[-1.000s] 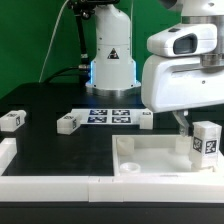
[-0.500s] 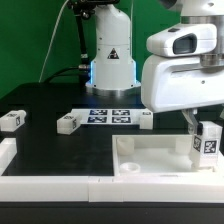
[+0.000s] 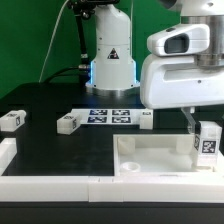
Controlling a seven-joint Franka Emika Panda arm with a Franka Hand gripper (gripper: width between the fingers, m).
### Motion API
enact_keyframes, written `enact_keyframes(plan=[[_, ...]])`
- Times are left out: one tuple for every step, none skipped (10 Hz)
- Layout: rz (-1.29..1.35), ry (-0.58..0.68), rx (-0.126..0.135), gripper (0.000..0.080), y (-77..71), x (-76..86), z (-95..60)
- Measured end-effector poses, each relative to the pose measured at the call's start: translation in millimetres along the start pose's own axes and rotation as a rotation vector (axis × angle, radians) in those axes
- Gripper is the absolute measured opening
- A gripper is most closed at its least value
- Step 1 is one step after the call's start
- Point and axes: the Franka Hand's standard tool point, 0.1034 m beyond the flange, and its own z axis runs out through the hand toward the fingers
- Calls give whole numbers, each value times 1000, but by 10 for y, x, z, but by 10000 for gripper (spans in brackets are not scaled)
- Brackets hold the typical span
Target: Assemble one leg
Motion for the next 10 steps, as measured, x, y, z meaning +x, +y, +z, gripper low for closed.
enact_keyframes(plan=[[113, -3, 7, 292, 13, 0, 4], [199, -7, 23, 293, 32, 2, 9], [364, -6, 31, 293, 43, 10, 13], [501, -2, 31, 293, 48, 17, 15], [626, 3, 31, 293, 54, 20, 15], [761, 4, 38, 293, 64, 24, 13], [886, 1, 43, 293, 63, 19, 16], [1011, -4, 44, 293, 49, 12, 18], [1048, -3, 43, 293, 38, 9, 17], [1046, -3, 42, 297, 40, 10, 17]])
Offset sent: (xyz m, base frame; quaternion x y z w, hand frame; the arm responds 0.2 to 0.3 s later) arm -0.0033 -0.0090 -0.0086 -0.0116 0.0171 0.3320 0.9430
